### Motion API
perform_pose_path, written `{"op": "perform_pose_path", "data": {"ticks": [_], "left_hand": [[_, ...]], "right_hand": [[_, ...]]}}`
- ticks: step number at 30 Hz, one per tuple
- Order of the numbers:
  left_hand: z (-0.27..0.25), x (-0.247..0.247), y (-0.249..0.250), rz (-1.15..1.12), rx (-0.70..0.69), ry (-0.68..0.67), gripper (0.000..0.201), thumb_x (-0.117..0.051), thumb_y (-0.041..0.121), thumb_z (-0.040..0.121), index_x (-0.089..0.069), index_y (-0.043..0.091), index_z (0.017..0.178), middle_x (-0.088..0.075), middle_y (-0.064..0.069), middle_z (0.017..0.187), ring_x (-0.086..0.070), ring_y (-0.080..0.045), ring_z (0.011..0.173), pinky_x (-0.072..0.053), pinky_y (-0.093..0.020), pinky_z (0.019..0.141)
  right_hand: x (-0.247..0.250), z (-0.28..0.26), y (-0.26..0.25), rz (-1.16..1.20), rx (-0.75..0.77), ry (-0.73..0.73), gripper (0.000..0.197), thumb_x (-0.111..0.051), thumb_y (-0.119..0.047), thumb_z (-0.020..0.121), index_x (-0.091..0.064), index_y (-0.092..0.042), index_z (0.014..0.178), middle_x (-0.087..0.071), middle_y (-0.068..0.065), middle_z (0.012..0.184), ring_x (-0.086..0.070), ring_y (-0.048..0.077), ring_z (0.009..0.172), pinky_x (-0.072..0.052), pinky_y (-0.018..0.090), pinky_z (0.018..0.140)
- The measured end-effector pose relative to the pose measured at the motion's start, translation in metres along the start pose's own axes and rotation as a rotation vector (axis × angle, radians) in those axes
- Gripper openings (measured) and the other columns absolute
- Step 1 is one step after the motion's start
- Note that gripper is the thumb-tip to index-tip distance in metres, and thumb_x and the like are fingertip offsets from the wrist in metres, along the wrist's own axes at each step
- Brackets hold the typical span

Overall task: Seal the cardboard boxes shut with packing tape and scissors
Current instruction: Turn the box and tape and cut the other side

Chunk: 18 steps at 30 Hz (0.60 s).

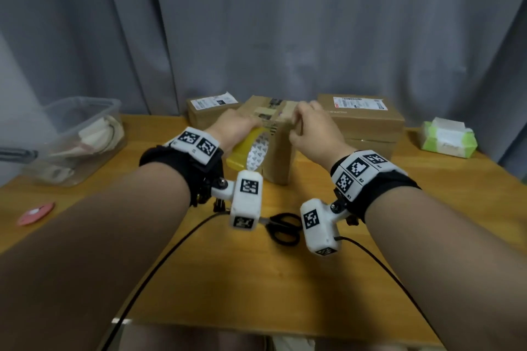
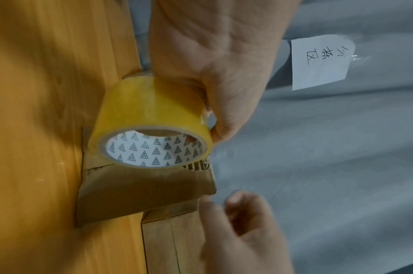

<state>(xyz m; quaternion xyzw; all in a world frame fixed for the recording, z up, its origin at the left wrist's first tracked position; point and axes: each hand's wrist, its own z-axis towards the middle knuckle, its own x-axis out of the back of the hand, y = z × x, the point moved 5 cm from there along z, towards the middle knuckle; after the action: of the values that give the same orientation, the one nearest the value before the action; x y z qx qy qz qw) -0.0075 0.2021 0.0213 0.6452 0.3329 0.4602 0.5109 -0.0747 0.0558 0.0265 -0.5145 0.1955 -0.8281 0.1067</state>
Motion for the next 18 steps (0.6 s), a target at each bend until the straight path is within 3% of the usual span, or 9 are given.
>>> {"op": "perform_pose_path", "data": {"ticks": [1,3,5,8,14,16,18], "left_hand": [[-0.001,-0.001,0.001,-0.009,-0.009,-0.003,0.007,-0.062,0.013,0.088,-0.062,0.007,0.086,-0.069,-0.009,0.077,-0.065,-0.02,0.063,-0.057,-0.032,0.068],[-0.004,-0.003,-0.001,-0.012,-0.024,-0.02,0.013,-0.058,0.013,0.091,-0.061,0.01,0.079,-0.068,-0.002,0.063,-0.063,-0.013,0.052,-0.055,-0.024,0.059],[-0.005,-0.006,-0.003,-0.003,-0.032,-0.037,0.014,-0.056,0.012,0.093,-0.062,0.01,0.081,-0.067,-0.002,0.067,-0.063,-0.013,0.055,-0.056,-0.025,0.064],[-0.007,-0.006,-0.008,0.01,-0.029,-0.038,0.012,-0.056,0.013,0.093,-0.063,0.007,0.085,-0.066,-0.008,0.078,-0.062,-0.021,0.067,-0.055,-0.035,0.077],[-0.006,-0.003,-0.006,0.06,-0.029,-0.057,0.014,-0.056,0.016,0.094,-0.064,0.005,0.091,-0.067,-0.007,0.08,-0.062,-0.019,0.065,-0.055,-0.028,0.066],[-0.003,0.0,-0.004,0.098,-0.037,-0.063,0.013,-0.056,0.017,0.093,-0.064,0.009,0.088,-0.066,-0.005,0.077,-0.061,-0.016,0.062,-0.054,-0.023,0.058],[0.0,0.004,-0.002,0.132,-0.049,-0.055,0.012,-0.056,0.019,0.094,-0.061,0.015,0.084,-0.064,-0.003,0.077,-0.061,-0.014,0.065,-0.054,-0.024,0.062]], "right_hand": [[-0.009,-0.007,0.001,-0.004,-0.02,-0.125,0.01,-0.063,-0.016,0.085,-0.053,-0.017,0.085,-0.055,0.002,0.092,-0.056,0.02,0.085,-0.047,0.03,0.071],[-0.045,-0.033,0.006,-0.024,-0.097,-0.605,0.02,-0.072,-0.029,0.082,-0.061,-0.013,0.088,-0.064,0.005,0.087,-0.062,0.02,0.077,-0.051,0.028,0.062],[-0.071,-0.062,0.01,-0.11,-0.139,-0.941,0.035,-0.076,-0.035,0.079,-0.066,-0.011,0.103,-0.065,0.001,0.091,-0.061,0.016,0.08,-0.051,0.027,0.067],[-0.083,-0.069,0.012,-0.203,-0.102,-0.904,0.042,-0.076,-0.035,0.079,-0.06,-0.018,0.114,-0.058,-0.003,0.101,-0.055,0.016,0.093,-0.045,0.028,0.077],[-0.077,-0.068,0.018,-0.379,0.016,-0.748,0.031,-0.066,-0.022,0.082,-0.056,-0.021,0.111,-0.061,0.002,0.103,-0.057,0.022,0.088,-0.044,0.028,0.061],[-0.063,-0.066,0.021,-0.422,0.031,-0.725,0.029,-0.064,-0.025,0.084,-0.059,-0.019,0.113,-0.063,0.003,0.102,-0.06,0.023,0.088,-0.048,0.03,0.062],[-0.029,-0.053,0.021,-0.444,0.067,-0.647,0.03,-0.062,-0.027,0.087,-0.061,-0.021,0.116,-0.063,-0.001,0.101,-0.059,0.021,0.091,-0.046,0.031,0.071]]}}
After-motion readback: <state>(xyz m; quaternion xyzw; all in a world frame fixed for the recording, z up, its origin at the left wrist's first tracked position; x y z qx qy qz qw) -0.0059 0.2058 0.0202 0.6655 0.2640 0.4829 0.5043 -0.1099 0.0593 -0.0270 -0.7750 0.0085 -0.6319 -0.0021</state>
